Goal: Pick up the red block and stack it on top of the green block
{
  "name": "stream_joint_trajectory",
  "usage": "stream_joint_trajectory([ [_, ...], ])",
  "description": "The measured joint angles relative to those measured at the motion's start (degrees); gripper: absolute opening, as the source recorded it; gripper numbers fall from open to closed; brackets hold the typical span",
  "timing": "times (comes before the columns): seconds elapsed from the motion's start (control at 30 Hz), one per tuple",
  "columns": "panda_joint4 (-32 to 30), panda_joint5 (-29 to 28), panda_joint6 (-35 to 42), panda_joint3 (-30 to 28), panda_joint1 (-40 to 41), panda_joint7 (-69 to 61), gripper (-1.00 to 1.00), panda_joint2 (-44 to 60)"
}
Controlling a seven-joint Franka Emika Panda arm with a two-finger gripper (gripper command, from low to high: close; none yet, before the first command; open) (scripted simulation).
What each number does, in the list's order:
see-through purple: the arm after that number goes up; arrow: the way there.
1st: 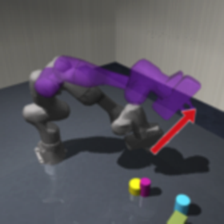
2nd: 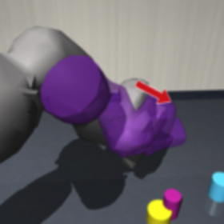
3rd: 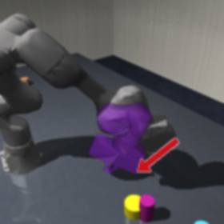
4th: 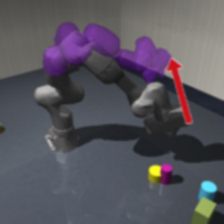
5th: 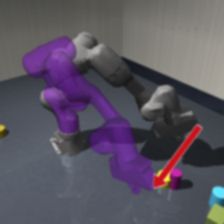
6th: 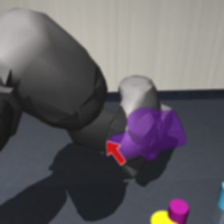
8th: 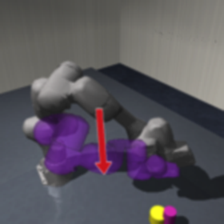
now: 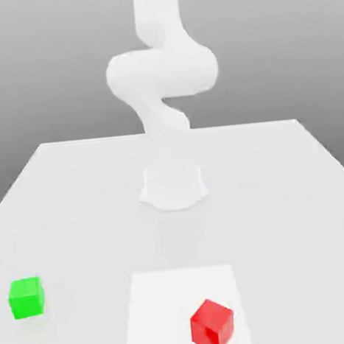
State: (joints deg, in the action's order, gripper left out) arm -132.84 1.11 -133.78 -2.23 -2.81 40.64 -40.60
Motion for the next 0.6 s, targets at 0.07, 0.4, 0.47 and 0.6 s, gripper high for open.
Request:
stream_joint_trajectory([
  [0.07, -0.9, 1.1, -1.7, -1.7, -2.2, -4.5, 0.0, 4.4],
  [0.4, -5.1, 6.7, -9.6, -7.4, -10.2, -26.1, 0.0, 25.5],
  [0.47, -5.9, 7.6, -11.1, -7.7, -11.1, -30.2, 0.0, 29.7],
  [0.6, -7.6, 8.3, -14.4, -7.7, -12.2, -37.7, 0.0, 37.8],
])
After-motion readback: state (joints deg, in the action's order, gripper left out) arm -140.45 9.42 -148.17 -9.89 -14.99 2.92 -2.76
